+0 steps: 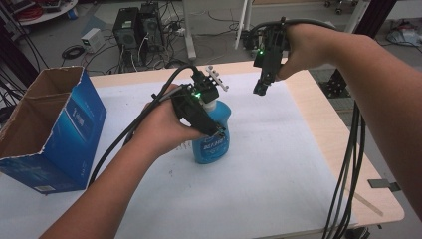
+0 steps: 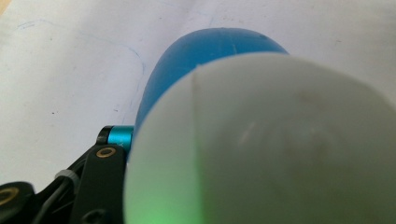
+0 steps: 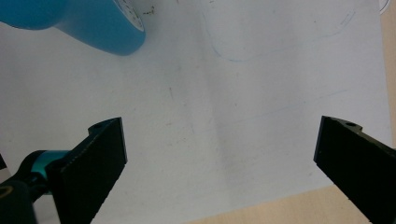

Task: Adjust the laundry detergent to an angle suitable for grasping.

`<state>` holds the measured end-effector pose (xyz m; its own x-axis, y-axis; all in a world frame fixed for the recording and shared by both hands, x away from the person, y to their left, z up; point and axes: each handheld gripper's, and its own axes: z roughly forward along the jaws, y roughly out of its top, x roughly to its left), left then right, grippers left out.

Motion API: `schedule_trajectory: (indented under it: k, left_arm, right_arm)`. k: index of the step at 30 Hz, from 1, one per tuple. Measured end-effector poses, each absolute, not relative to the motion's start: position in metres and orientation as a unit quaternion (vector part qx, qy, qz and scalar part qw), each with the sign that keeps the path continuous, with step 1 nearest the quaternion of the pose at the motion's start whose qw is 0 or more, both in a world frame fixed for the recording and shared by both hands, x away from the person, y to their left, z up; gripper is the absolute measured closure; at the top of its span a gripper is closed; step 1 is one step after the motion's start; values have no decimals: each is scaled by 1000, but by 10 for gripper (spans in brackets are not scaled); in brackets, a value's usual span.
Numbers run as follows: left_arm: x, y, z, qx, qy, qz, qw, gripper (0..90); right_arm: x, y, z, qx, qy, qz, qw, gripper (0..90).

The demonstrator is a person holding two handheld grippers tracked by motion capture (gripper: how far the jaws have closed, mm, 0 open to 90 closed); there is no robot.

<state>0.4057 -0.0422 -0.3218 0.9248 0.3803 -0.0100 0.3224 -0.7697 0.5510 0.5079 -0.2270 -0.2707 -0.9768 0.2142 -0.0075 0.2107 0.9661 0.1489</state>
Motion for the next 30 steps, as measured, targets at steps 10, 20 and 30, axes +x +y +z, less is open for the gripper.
schedule_trajectory:
  k: [10,20,30]
  left_arm:
    - [388,-23,-291,947,148,50,282,430]
    - [372,-2,-273,954,100,30,280,430]
    - [354,22,-263,964,34,8,262,430]
  right_arm:
    - [504,-216,-266,105,992,74,12,18]
    - [504,-190,-263,87,994,71,12,17]
    - [505,-162,-267,68,996,66,4,17]
